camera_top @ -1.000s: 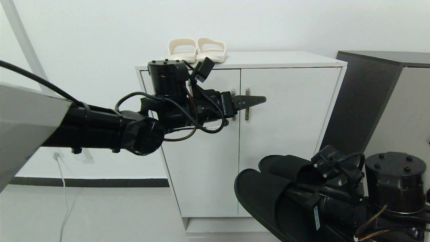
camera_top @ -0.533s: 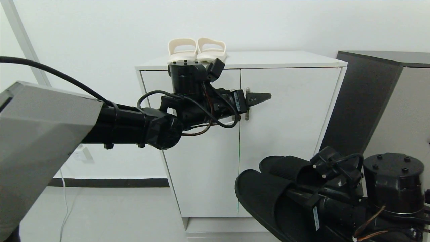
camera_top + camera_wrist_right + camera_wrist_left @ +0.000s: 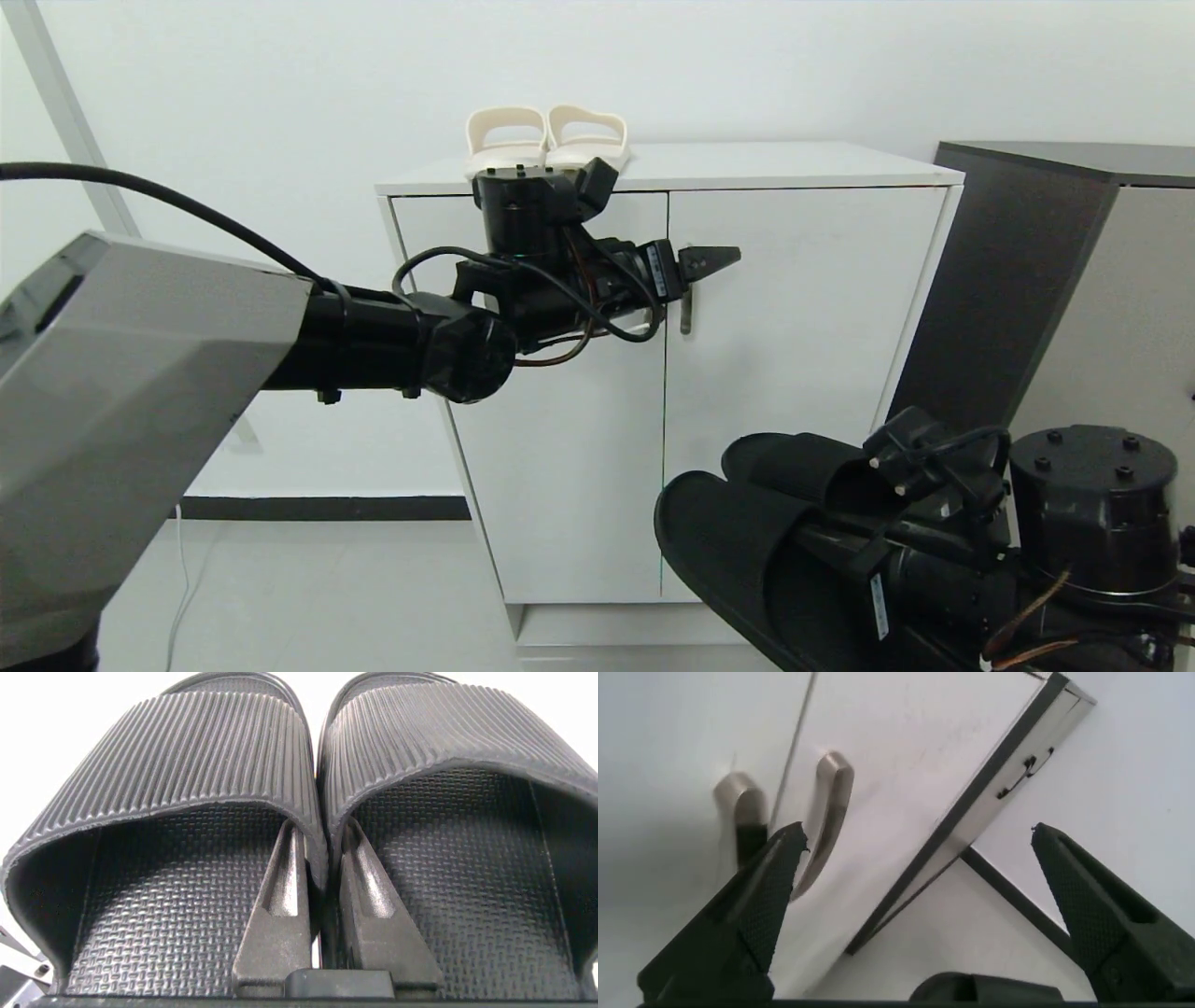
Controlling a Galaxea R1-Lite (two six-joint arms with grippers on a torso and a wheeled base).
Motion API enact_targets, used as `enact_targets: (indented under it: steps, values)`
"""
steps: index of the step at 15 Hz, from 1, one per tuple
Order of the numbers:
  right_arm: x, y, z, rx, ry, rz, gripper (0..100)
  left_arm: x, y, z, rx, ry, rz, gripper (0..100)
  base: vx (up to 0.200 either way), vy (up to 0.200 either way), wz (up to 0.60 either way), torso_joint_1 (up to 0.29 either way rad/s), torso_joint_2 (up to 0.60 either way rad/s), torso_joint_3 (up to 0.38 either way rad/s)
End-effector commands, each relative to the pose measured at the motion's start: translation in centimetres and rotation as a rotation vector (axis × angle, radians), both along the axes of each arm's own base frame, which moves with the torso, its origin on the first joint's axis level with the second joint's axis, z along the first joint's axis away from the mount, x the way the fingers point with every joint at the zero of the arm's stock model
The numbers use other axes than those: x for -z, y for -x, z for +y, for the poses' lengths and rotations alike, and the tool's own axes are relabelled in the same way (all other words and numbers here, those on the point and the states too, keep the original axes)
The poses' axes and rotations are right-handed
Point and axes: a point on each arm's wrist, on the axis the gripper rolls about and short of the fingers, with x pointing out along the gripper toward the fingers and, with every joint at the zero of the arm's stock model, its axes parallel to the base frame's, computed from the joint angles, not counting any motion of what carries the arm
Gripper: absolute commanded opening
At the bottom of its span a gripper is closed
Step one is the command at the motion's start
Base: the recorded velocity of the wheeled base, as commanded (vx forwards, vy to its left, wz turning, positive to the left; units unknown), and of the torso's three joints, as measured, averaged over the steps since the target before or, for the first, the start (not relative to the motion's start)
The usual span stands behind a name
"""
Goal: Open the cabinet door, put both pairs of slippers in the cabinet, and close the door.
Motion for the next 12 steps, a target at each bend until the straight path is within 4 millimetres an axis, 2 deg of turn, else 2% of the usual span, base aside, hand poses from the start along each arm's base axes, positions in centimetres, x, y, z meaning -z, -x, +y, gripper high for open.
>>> enact_targets:
  steps: [1,10,11,12]
  values:
    - [0.0,-0.1,0.0,0.002,0.001,0.001,0,0.6,-0.3,-0.5,0.004,-0.01,0.019,100,0.0,0.0,0.0,0.0,0.0,0.0]
    - [0.1,-0.1,0.0,0.002,0.002,0.002,0,1.9,-1.3,-1.7,0.017,-0.02,0.035,100,0.0,0.0,0.0,0.0,0.0,0.0]
    - [0.2,0.0,0.0,0.001,0.004,0.005,0,2.0,-1.2,-1.8,0.018,-0.02,0.035,0,0.0,0.0,0.0,0.0,0.0,0.0]
    - [0.2,0.0,-0.1,0.003,0.005,0.006,0,1.8,-1.1,-1.8,0.02,-0.017,0.034,0,0.0,0.0,0.0,0.0,0.0,0.0]
